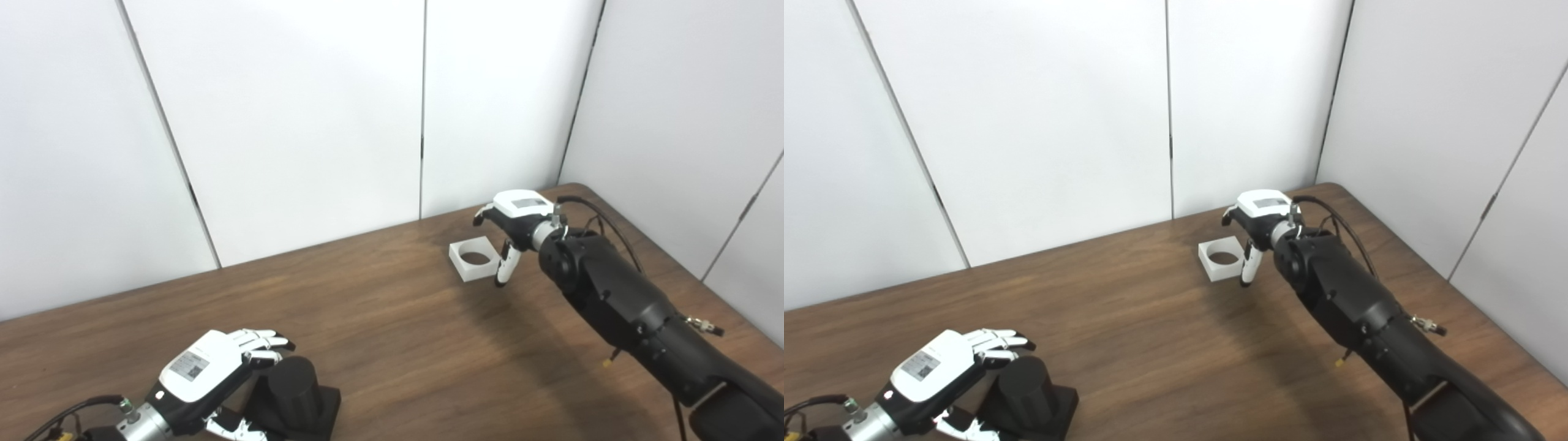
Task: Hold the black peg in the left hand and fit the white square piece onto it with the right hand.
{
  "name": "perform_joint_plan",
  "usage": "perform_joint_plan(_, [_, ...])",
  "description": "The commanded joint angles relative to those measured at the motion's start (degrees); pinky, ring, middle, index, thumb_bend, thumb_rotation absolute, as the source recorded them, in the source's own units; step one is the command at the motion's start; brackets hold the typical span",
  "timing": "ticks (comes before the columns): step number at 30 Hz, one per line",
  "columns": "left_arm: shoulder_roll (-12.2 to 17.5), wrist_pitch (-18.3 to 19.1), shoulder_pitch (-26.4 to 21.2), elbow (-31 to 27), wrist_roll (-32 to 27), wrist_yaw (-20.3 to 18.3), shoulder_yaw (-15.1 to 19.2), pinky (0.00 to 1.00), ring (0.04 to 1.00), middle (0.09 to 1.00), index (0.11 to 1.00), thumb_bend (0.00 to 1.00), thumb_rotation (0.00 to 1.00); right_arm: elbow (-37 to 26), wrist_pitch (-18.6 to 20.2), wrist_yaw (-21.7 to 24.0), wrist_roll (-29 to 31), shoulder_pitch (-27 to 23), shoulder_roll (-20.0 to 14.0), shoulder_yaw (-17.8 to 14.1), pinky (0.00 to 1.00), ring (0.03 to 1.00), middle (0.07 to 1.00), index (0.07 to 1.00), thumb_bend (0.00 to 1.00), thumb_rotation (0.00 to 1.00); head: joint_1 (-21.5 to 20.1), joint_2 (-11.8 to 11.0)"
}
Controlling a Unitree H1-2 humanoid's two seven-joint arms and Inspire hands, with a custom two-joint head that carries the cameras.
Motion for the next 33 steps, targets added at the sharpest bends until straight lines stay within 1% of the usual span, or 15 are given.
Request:
perform_joint_plan(1, [2.3,0.6,3.5,1.1,4.2,-6.4,-2.7,0.8,0.85,0.823,0.491,0.52,0.06,-0.4,-0.9,-2.0,-0.8,-3.5,-0.9,-0.2,0.74,0.87,0.909,0.808,0.85,0.08,0.0,0.0])
perform_joint_plan(6, [2.4,0.6,3.8,0.6,4.1,-6.4,-2.3,0.78,0.842,0.82,0.49,0.52,0.06,1.4,-1.5,-3.0,-0.9,-4.2,-0.7,0.4,0.76,0.87,0.904,0.807,0.84,0.07,0.2,0.1])
perform_joint_plan(17, [2.8,0.6,4.5,-1.0,3.8,-6.9,-1.5,0.78,0.836,0.812,0.49,0.52,0.06,4.9,-2.0,-4.7,-0.8,-5.8,-0.1,2.3,0.72,0.849,0.89,0.804,0.83,0.06,0.7,0.8])
perform_joint_plan(21, [2.9,0.6,4.5,-1.1,3.9,-6.4,-1.6,0.77,0.827,0.805,0.489,0.52,0.06,7.6,-2.5,-5.6,-1.2,-7.0,0.0,3.5,0.72,0.851,0.884,0.8,0.81,0.06,0.9,1.0])
perform_joint_plan(29, [3.3,0.6,4.9,-2.4,3.9,-7.8,-0.6,0.76,0.826,0.808,0.489,0.52,0.06,12.9,-4.5,-7.6,-1.2,-9.3,0.2,5.7,0.71,0.842,0.867,0.769,0.77,0.1,1.1,1.4])
perform_joint_plan(33, [3.4,0.6,5.2,-3.0,3.7,-8.7,0.1,0.76,0.823,0.806,0.489,0.52,0.06,15.3,-5.2,-8.2,-0.5,-10.0,0.7,6.0,0.69,0.841,0.865,0.739,0.76,0.11,1.3,1.5])
